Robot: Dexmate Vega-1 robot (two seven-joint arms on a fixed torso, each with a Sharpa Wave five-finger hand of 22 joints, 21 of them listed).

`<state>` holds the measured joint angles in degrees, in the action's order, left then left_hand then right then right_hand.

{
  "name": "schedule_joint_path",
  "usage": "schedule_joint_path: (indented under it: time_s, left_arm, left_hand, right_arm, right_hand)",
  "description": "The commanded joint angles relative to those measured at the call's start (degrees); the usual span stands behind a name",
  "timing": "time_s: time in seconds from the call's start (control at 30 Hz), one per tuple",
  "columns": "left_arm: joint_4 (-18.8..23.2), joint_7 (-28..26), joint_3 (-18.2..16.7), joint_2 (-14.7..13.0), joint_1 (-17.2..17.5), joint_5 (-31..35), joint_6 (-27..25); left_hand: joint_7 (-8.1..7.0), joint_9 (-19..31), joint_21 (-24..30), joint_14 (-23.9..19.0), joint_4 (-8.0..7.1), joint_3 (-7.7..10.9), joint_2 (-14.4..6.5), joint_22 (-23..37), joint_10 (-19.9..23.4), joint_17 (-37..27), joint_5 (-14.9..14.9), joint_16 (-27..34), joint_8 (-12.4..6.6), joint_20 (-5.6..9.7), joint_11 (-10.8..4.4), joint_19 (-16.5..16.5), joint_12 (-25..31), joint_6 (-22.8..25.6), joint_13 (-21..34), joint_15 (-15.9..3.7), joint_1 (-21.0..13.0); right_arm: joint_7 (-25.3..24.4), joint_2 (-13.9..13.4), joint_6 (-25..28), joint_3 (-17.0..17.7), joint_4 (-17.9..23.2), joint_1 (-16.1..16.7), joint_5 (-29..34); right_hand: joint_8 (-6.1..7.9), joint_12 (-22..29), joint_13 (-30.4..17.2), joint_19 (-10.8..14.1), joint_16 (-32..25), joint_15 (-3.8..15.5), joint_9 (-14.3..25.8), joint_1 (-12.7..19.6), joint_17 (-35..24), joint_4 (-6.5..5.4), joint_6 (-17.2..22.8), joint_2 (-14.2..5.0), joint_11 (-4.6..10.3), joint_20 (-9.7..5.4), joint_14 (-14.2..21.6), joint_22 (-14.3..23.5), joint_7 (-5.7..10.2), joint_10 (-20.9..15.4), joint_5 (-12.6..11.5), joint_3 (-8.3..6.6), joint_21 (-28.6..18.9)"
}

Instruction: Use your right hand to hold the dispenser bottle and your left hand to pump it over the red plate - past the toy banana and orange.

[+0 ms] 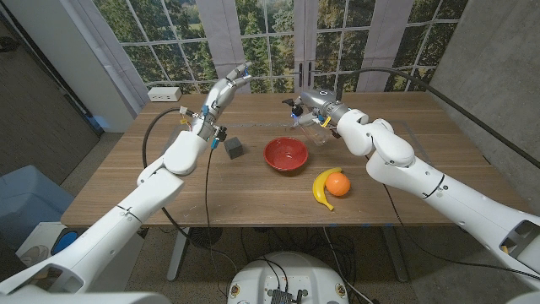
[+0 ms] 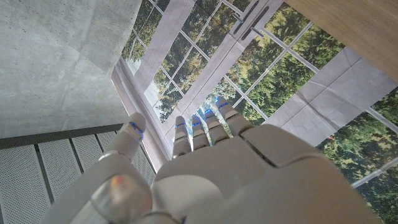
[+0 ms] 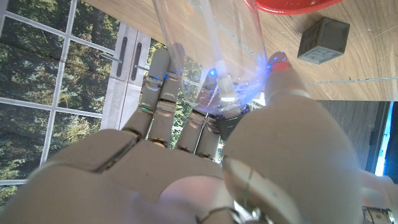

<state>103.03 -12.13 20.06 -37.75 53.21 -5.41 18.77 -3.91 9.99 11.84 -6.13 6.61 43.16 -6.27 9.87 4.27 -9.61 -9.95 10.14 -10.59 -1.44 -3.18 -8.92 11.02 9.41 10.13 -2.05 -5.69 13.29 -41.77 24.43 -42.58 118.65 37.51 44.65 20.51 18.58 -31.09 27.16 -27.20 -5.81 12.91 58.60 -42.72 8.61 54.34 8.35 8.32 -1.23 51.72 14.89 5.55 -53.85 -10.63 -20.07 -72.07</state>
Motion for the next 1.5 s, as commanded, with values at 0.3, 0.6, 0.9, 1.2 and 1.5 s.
schedule_joint_path:
  time_s: [0.3, 0.6, 0.9, 1.2, 1.5]
  left_arm:
    - [1.01, -0.94, 3.68, 0.77, -4.29, 10.9, -1.3]
    - [0.23, -1.15, 5.71, 1.62, -6.4, 14.91, -1.85]
    - [-2.25, -0.02, 7.97, 3.13, -9.29, 16.04, -1.05]
    - [-5.88, 1.27, 10.15, 4.89, -11.86, 15.67, 1.4]
    - [-7.78, 1.07, 12.15, 6.52, -12.93, 17.41, 0.69]
  left_hand:
    - [-0.61, 0.1, -0.21, 0.52, 1.22, -0.12, 0.66, 0.17, -0.13, -0.03, 0.15, -0.07, 0.23, -0.32, -0.38, -0.15, -0.07, -0.08, 0.15, -1.38, -0.83]
    - [-0.96, 0.09, -0.42, 0.52, 1.75, -0.4, 0.94, 0.16, -0.09, -0.03, 0.18, -0.02, 0.19, -0.46, -0.49, 0.19, -0.03, -0.03, 0.15, -1.35, -0.96]
    - [-1.96, 0.09, -0.9, 1.4, 2.31, -0.96, 1.08, 0.19, -1.07, -0.05, 0.18, -0.22, 0.3, -0.6, -0.87, 1.46, -0.33, -0.39, 0.14, -1.1, -1.08]
    - [-2.92, 0.09, -1.3, 3.47, 2.4, -1.96, 1.13, 0.25, -3.03, -0.1, 0.17, -0.47, 0.41, -0.57, -1.13, 3.26, -0.71, -1.05, 0.13, -0.82, -0.77]
    - [-3.88, 0.07, -1.49, 5.46, 2.19, -2.97, 0.9, 0.28, -5.24, -0.13, 0.09, -0.5, 0.73, -0.78, -1.23, 5.16, -0.89, -2.64, 0.12, -0.57, -0.25]
  right_arm:
    - [6.11, 2.62, 3.23, -2.45, 0.33, -2.2, 6.51]
    - [10.66, 3.66, 4.37, -3.98, 0.72, -3.63, 10.41]
    - [12.65, 4.47, 4.06, -4.03, 0.72, -3.85, 12.0]
    - [14.05, 5.07, 3.64, -3.97, 1.04, -3.8, 13.35]
    - [16.59, 6.08, 3.79, -3.97, 1.08, -4.48, 14.78]
  right_hand:
    - [-0.32, -0.66, 0.0, -1.64, 0.09, 19.06, 0.31, 16.75, -9.47, 0.01, 0.47, -16.18, 0.61, -10.42, 13.54, -0.51, -0.08, -1.04, -0.22, 0.23, -1.04]
    - [-0.45, -0.81, -0.08, -1.75, 0.24, 19.07, 0.32, 16.8, -9.56, 0.01, 0.41, -16.19, 0.57, -10.45, 13.65, -0.82, -0.09, -1.05, -0.23, 0.3, -1.44]
    - [-0.54, -0.94, -0.09, -1.84, 0.46, 19.07, 0.34, 16.85, -9.58, 0.02, 0.47, -16.2, 0.5, -10.45, 13.71, -1.13, -0.2, -1.23, -0.24, 0.37, -1.87]
    - [-0.6, -1.01, -0.19, -2.0, 0.6, 19.07, 0.35, 16.88, -9.69, 0.01, 0.62, -16.2, 0.53, -10.44, 13.84, -1.47, -0.27, -1.45, -0.24, 0.45, -2.27]
    - [-0.69, -1.25, -0.23, -2.23, 0.98, 19.09, 0.37, 16.92, -9.6, -0.02, 0.84, -16.24, 0.28, -10.42, 13.94, -1.92, -0.31, -1.6, -0.25, 0.56, -2.84]
